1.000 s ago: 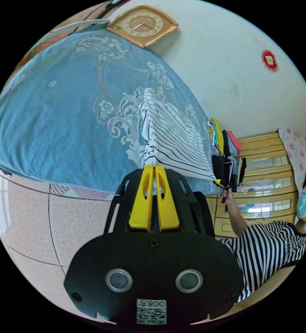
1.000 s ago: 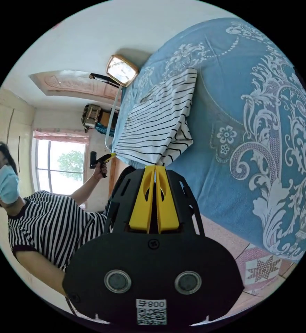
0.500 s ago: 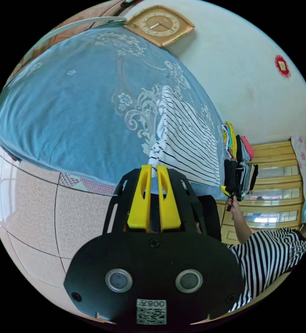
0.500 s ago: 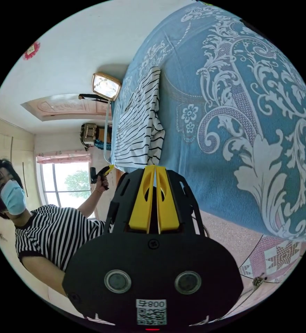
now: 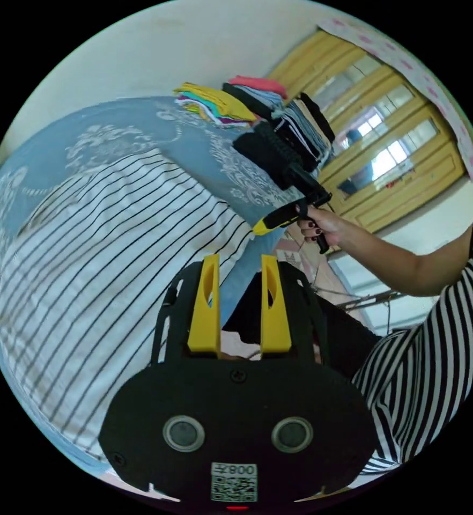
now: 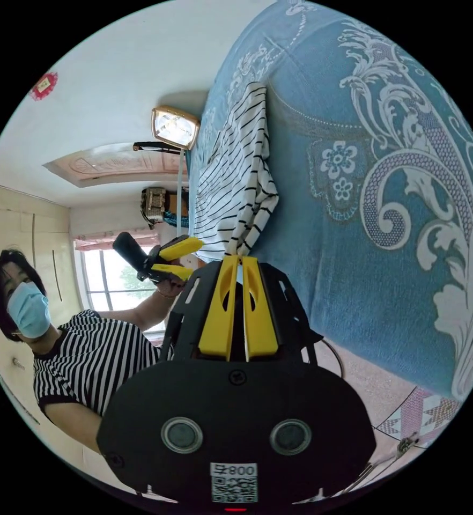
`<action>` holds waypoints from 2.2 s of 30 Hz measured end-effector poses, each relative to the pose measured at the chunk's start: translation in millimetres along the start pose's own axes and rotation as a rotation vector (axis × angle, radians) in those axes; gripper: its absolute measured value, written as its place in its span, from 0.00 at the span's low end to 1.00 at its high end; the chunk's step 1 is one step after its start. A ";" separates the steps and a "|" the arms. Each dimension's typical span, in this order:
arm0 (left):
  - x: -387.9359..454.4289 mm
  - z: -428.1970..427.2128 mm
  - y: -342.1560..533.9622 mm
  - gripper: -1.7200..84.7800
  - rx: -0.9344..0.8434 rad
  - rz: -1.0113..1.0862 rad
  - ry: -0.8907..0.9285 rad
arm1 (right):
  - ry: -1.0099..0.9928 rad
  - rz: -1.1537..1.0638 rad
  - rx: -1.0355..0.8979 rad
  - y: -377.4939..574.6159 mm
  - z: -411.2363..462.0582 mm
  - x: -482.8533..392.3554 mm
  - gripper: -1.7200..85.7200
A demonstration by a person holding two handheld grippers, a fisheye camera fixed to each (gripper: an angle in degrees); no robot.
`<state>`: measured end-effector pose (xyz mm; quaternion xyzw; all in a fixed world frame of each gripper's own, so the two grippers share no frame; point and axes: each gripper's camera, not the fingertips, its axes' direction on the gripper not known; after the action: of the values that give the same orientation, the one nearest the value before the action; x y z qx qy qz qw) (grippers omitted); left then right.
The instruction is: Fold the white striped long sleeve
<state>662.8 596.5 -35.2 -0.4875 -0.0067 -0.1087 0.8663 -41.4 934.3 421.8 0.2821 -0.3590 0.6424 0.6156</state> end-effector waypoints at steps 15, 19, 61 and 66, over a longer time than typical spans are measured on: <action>58.1 66.2 -69.0 0.04 0.064 -0.089 -0.180 | 0.053 -0.071 0.106 -43.7 -10.3 -38.1 0.09; 51.0 63.7 -66.2 0.04 0.108 -0.151 -0.121 | -0.045 -0.004 0.144 -84.8 -6.1 -23.9 0.13; -64.8 -139.2 181.7 0.04 0.543 -0.478 0.066 | 0.011 -0.338 0.058 -333.3 288.4 -396.6 0.03; -115.4 -175.0 292.7 0.04 0.640 -0.721 0.091 | 0.099 -0.381 -0.090 -357.4 396.6 -453.7 0.03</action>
<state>590.6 616.0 -387.3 -0.1579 -0.1704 -0.4154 0.8794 319.8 341.2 328.9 0.2852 -0.2966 0.5106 0.7550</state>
